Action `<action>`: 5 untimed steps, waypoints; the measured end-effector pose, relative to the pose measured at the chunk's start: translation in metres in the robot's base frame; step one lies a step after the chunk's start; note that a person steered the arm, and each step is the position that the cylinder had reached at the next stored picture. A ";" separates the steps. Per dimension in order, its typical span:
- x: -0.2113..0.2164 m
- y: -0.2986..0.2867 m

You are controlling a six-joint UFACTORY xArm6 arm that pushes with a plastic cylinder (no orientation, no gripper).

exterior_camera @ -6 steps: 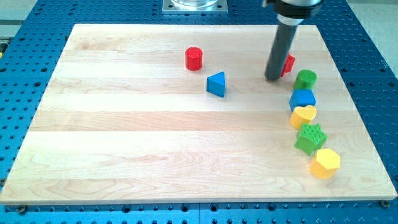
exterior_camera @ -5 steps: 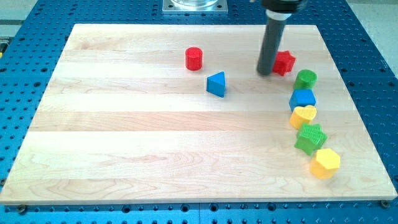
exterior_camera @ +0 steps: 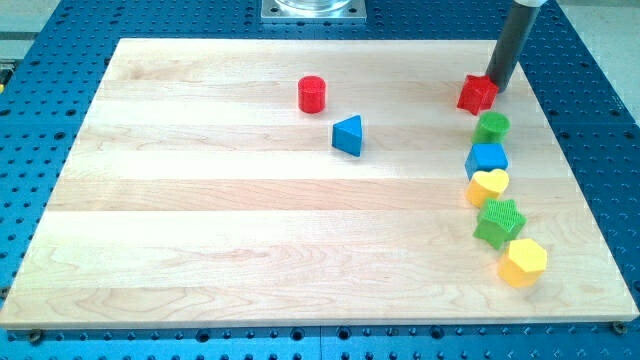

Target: Place your arm diagonally bottom right to the red star

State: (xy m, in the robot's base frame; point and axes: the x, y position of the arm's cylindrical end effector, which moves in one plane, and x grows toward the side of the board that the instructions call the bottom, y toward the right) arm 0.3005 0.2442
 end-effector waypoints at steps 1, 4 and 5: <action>0.016 -0.004; 0.091 0.025; 0.091 0.017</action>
